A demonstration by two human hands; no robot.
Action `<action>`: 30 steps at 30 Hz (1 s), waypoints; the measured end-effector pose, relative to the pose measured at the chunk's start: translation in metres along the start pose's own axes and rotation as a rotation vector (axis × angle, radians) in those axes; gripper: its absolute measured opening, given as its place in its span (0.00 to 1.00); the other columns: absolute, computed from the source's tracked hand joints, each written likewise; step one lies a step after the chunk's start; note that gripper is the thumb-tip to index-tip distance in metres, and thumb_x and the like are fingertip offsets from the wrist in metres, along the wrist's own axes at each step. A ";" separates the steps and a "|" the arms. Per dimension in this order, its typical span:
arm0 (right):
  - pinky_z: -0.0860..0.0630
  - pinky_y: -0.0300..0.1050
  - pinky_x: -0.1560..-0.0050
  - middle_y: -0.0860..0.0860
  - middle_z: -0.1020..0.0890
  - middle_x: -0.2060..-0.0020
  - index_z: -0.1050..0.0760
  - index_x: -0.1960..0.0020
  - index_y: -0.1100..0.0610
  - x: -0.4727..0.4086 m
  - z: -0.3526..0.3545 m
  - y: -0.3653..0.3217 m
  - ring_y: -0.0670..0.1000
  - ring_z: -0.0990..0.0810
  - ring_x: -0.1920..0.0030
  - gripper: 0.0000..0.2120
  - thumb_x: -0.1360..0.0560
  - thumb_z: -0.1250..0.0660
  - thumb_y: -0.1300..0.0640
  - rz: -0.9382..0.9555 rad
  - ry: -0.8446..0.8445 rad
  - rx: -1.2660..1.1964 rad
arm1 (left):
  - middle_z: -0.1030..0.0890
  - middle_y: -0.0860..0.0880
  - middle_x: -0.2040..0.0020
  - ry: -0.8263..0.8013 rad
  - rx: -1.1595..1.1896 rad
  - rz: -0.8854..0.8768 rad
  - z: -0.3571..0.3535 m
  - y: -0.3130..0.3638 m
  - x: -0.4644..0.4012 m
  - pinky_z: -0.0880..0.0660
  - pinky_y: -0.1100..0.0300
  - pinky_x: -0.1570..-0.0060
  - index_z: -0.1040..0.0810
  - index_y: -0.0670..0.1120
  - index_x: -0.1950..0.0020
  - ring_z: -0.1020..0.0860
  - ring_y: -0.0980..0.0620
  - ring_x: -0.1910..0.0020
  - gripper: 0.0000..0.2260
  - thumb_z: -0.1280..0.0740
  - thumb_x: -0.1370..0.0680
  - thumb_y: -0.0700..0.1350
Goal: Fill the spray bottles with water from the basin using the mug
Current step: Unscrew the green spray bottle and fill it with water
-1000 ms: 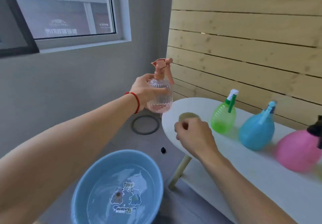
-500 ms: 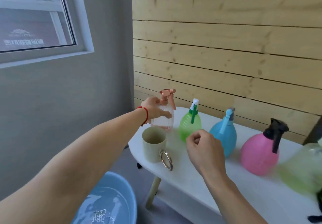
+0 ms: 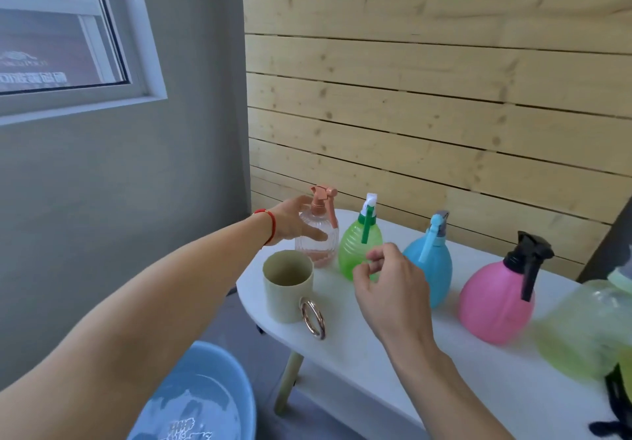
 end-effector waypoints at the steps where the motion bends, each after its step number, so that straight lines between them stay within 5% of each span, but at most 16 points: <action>1: 0.32 0.43 0.57 0.50 0.18 0.48 0.25 0.40 0.56 -0.002 -0.001 -0.002 0.54 0.19 0.51 0.11 0.21 0.32 0.55 0.032 0.046 -0.016 | 0.29 0.46 0.24 0.004 0.034 0.007 0.003 0.000 0.003 0.26 0.45 0.33 0.34 0.48 0.20 0.28 0.42 0.30 0.39 0.21 0.28 0.38; 3: 0.37 0.39 0.58 0.53 0.23 0.42 0.27 0.37 0.57 -0.006 -0.004 -0.009 0.55 0.21 0.50 0.15 0.22 0.31 0.57 0.113 0.151 -0.039 | 0.30 0.42 0.24 0.077 0.094 -0.001 0.011 0.001 0.014 0.24 0.49 0.36 0.33 0.47 0.20 0.28 0.43 0.31 0.36 0.28 0.26 0.30; 5: 0.30 0.39 0.50 0.56 0.28 0.36 0.29 0.31 0.59 -0.017 -0.007 -0.019 0.56 0.23 0.44 0.21 0.22 0.30 0.59 0.213 0.236 -0.001 | 0.27 0.42 0.26 0.201 0.131 -0.027 0.019 0.001 0.032 0.22 0.54 0.41 0.28 0.46 0.24 0.27 0.46 0.34 0.32 0.33 0.26 0.27; 9: 0.28 0.54 0.34 0.62 0.35 0.25 0.34 0.22 0.56 -0.054 -0.017 -0.028 0.63 0.30 0.33 0.25 0.18 0.35 0.56 0.214 0.183 0.179 | 0.22 0.46 0.33 0.344 0.034 -0.119 0.023 0.003 0.077 0.21 0.48 0.36 0.21 0.48 0.35 0.25 0.46 0.33 0.23 0.33 0.25 0.29; 14: 0.34 0.50 0.57 0.61 0.17 0.47 0.27 0.32 0.61 -0.070 -0.021 -0.016 0.64 0.19 0.48 0.15 0.18 0.39 0.66 0.174 0.197 0.258 | 0.22 0.54 0.41 0.369 -0.110 -0.251 0.020 0.009 0.126 0.28 0.60 0.46 0.20 0.48 0.37 0.25 0.53 0.39 0.19 0.33 0.25 0.32; 20: 0.38 0.48 0.61 0.61 0.15 0.55 0.21 0.39 0.60 -0.050 0.020 -0.033 0.64 0.19 0.54 0.12 0.17 0.39 0.63 0.265 0.372 0.185 | 0.19 0.53 0.42 0.317 -0.123 -0.382 -0.003 0.029 0.149 0.23 0.54 0.38 0.19 0.47 0.37 0.22 0.50 0.39 0.17 0.27 0.25 0.38; 23: 0.30 0.47 0.60 0.57 0.14 0.59 0.17 0.41 0.58 -0.033 0.056 -0.046 0.62 0.19 0.60 0.11 0.21 0.34 0.63 0.368 0.469 0.007 | 0.22 0.51 0.33 0.217 -0.090 -0.392 -0.021 0.047 0.155 0.25 0.52 0.34 0.26 0.48 0.26 0.24 0.51 0.35 0.30 0.22 0.26 0.50; 27: 0.18 0.46 0.60 0.45 0.14 0.62 0.16 0.46 0.53 -0.012 0.089 -0.057 0.52 0.15 0.66 0.09 0.24 0.31 0.60 0.279 0.465 -0.424 | 0.32 0.51 0.22 0.233 -0.150 -0.410 -0.036 0.062 0.168 0.32 0.53 0.28 0.38 0.50 0.19 0.31 0.50 0.26 0.46 0.20 0.31 0.61; 30: 0.15 0.50 0.62 0.49 0.12 0.62 0.17 0.48 0.56 -0.004 0.081 -0.056 0.54 0.13 0.67 0.07 0.25 0.30 0.63 0.139 0.293 -0.677 | 0.25 0.54 0.35 0.300 -0.144 -0.378 -0.027 0.048 0.186 0.30 0.63 0.45 0.36 0.53 0.21 0.25 0.52 0.39 0.44 0.19 0.32 0.57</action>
Point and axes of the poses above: each hand's wrist, its own x-axis away from the middle knuckle, its own z-axis out of the back of the hand, y = z × x, the point moved 1 cm from there along -x, towards the middle knuckle
